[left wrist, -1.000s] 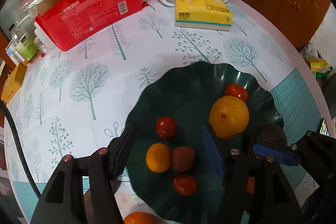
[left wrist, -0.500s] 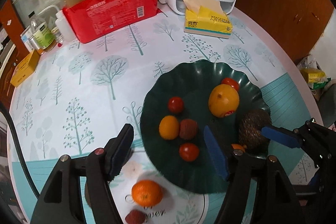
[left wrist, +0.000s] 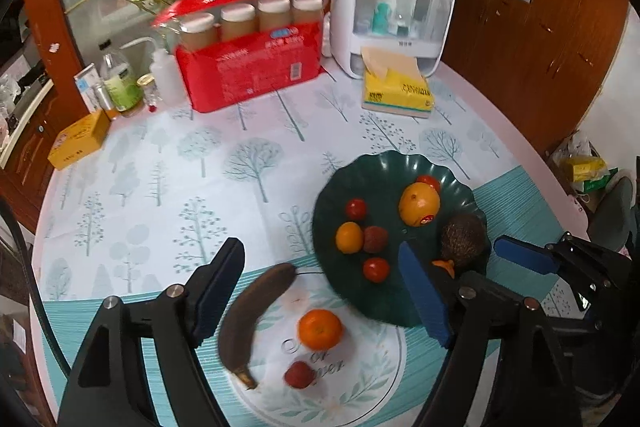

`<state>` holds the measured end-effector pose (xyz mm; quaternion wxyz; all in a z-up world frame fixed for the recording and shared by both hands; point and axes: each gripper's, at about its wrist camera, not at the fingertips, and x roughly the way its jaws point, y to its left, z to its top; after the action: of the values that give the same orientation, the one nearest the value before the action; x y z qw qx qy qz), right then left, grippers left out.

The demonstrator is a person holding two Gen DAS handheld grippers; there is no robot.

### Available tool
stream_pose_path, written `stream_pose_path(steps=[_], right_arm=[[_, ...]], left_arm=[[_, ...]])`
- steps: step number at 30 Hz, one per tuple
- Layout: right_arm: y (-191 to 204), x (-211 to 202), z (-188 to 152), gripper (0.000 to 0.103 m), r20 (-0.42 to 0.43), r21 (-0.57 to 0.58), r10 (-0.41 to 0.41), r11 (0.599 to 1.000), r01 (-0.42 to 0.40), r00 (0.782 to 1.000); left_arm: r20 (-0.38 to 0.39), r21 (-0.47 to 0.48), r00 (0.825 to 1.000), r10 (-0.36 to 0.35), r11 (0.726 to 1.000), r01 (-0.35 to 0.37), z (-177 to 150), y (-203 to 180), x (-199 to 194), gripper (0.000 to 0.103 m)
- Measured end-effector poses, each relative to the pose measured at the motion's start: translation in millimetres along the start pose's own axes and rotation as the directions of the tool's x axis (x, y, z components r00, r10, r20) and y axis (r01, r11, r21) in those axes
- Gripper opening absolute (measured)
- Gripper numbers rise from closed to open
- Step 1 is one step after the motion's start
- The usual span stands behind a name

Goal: Organize fruits
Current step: 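Withdraw both grippers from the green plate back toward the fruit platter, then grasp the dark banana with the left gripper while the right gripper grasps a mandarin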

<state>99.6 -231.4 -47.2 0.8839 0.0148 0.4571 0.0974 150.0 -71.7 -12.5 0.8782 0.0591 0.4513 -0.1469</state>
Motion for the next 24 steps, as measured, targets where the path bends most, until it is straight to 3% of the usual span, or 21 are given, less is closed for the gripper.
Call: stream_pose_path(steps=[6, 12, 19, 24], right_arm=[[29.3, -5.2, -2.5, 0.046, 0.003, 0.027, 0.001, 1.000, -0.001, 1.000], [60.8, 6.7, -10.2, 0.046, -0.026, 0.061, 0.016, 0.998, -0.014, 1.000], [70.9, 46.6, -28.1, 0.046, -0.107, 0.211, 0.078, 0.976, -0.053, 0.991], [74.4, 77.4, -38.9, 0.046, -0.156, 0.301, 0.083, 0.953, -0.033, 0.984]], left_arm=[[0.019, -0.002, 0.999, 0.026, 1.000, -0.026, -19.2, 36.3, -24.0, 0.079], [-0.015, 0.000, 0.998, 0.059, 0.998, -0.059, -44.9, 78.5, -21.6, 0.079], [-0.117, 0.022, 0.993, 0.032, 0.999, -0.030, -69.5, 106.6, 23.1, 0.079], [-0.202, 0.066, 0.979, 0.014, 0.998, -0.001, -79.9, 105.7, 66.1, 0.079]])
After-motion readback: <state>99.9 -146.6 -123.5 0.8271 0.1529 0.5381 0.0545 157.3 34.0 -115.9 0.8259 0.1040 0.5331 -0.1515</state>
